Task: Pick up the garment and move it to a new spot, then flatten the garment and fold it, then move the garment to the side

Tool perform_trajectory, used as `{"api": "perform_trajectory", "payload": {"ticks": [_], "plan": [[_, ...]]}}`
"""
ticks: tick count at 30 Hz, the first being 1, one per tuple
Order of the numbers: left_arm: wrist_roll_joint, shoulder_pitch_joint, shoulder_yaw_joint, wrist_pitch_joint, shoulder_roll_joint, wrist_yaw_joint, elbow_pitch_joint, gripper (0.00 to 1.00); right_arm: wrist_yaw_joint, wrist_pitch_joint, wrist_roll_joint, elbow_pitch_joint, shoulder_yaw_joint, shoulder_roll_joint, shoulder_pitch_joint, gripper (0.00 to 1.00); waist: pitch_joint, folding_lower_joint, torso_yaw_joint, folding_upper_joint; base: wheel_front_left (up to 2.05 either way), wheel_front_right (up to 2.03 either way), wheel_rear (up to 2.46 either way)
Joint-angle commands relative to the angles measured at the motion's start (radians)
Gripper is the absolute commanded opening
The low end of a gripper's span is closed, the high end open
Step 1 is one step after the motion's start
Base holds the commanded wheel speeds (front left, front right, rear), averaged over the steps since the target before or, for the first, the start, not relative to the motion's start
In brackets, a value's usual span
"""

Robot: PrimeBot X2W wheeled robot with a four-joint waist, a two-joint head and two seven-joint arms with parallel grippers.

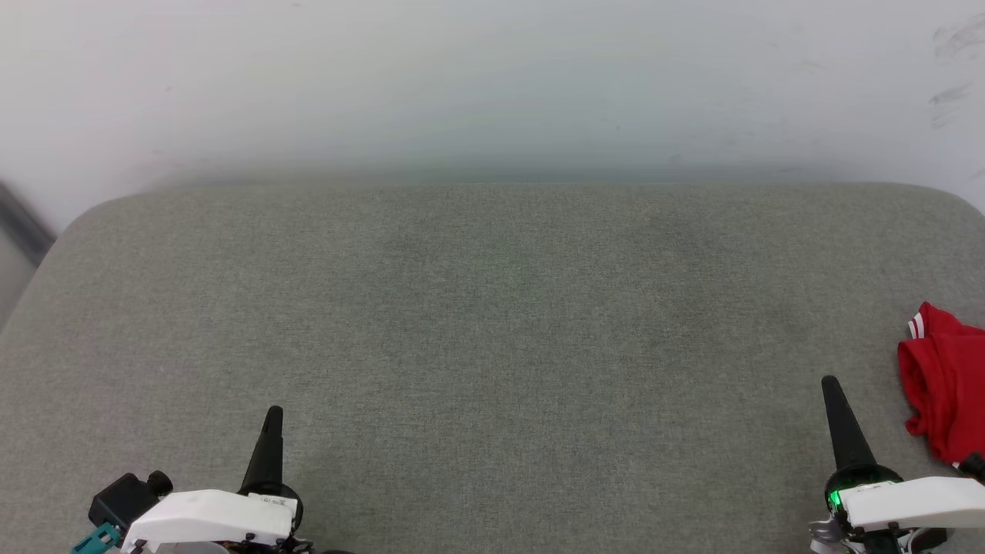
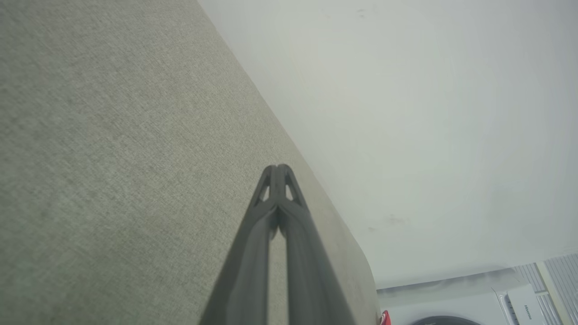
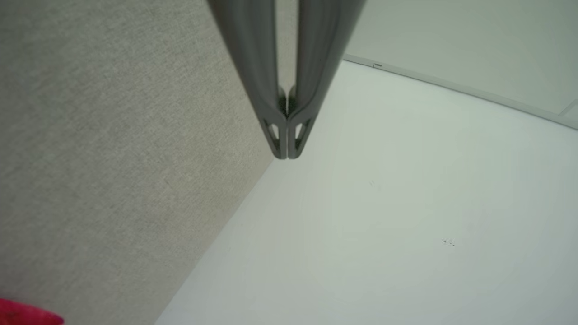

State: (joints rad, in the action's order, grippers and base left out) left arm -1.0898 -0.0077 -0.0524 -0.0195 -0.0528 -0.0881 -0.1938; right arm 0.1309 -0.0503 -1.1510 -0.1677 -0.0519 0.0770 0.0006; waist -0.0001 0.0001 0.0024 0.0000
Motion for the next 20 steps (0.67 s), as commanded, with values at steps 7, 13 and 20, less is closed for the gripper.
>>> {"api": "perform_trajectory", "payload": {"ticks": [7,13,20], "plan": [[-0.088,-0.033,-0.012,0.022,-0.005,-0.011,-0.002,0.00,0.000,0.024,-0.085,-0.007,-0.005,0.008,-0.034,0.00,0.000,-0.0001,0.000,0.0000,0.00,0.00,0.00],[-0.149,-0.045,-0.019,0.037,-0.005,-0.016,-0.009,0.00,0.000,0.039,-0.142,-0.016,-0.007,0.007,-0.044,0.00,0.001,-0.0001,-0.001,0.0000,0.00,0.00,0.00],[-0.216,-0.055,-0.026,0.054,-0.004,-0.021,-0.017,0.00,0.000,0.056,-0.205,-0.027,-0.011,0.006,-0.056,0.00,0.001,-0.0001,-0.001,0.0000,0.00,0.00,0.00]]}}
